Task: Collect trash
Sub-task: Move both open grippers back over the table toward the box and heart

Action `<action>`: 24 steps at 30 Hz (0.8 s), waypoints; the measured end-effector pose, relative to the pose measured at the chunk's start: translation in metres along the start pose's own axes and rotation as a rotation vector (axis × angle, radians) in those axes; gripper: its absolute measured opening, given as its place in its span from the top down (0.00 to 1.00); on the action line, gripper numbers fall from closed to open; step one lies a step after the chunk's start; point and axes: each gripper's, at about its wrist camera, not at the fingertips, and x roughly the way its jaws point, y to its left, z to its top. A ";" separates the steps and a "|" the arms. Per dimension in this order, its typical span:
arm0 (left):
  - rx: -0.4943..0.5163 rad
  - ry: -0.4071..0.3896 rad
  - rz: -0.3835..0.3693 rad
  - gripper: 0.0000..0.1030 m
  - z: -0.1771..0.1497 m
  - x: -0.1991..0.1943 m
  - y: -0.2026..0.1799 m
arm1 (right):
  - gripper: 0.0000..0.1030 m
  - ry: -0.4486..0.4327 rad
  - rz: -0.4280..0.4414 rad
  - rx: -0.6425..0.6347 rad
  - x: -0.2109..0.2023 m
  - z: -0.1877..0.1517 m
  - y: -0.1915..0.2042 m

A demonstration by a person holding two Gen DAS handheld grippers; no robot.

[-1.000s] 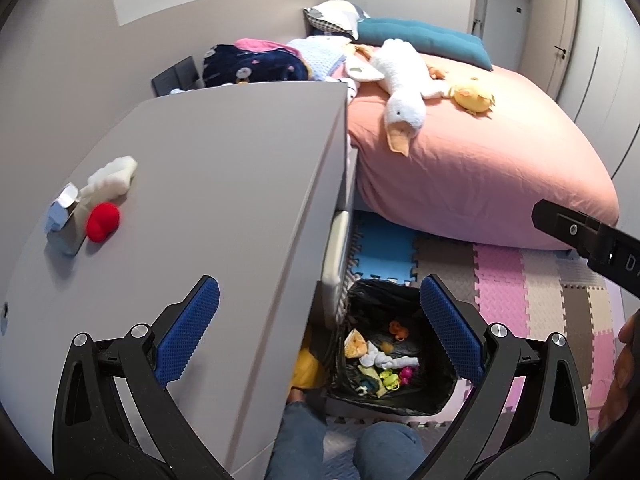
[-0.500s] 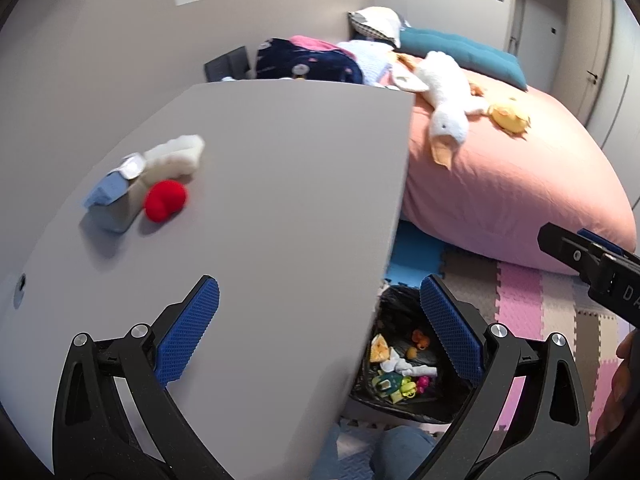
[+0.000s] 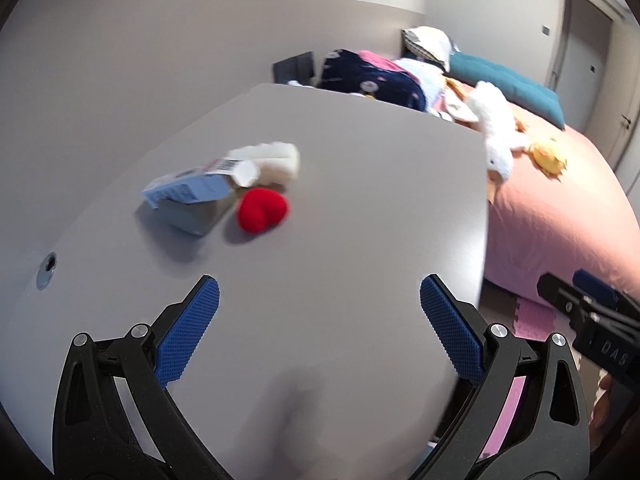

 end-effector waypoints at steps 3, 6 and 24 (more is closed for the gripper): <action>-0.033 0.002 0.009 0.06 0.003 0.003 0.014 | 0.26 0.007 0.010 -0.020 0.006 0.003 0.012; -0.053 0.006 0.024 0.06 0.006 0.006 0.027 | 0.26 0.013 0.023 -0.042 0.012 0.006 0.024; -0.177 0.014 0.084 0.06 0.030 0.028 0.097 | 0.26 0.057 0.093 -0.178 0.055 0.027 0.106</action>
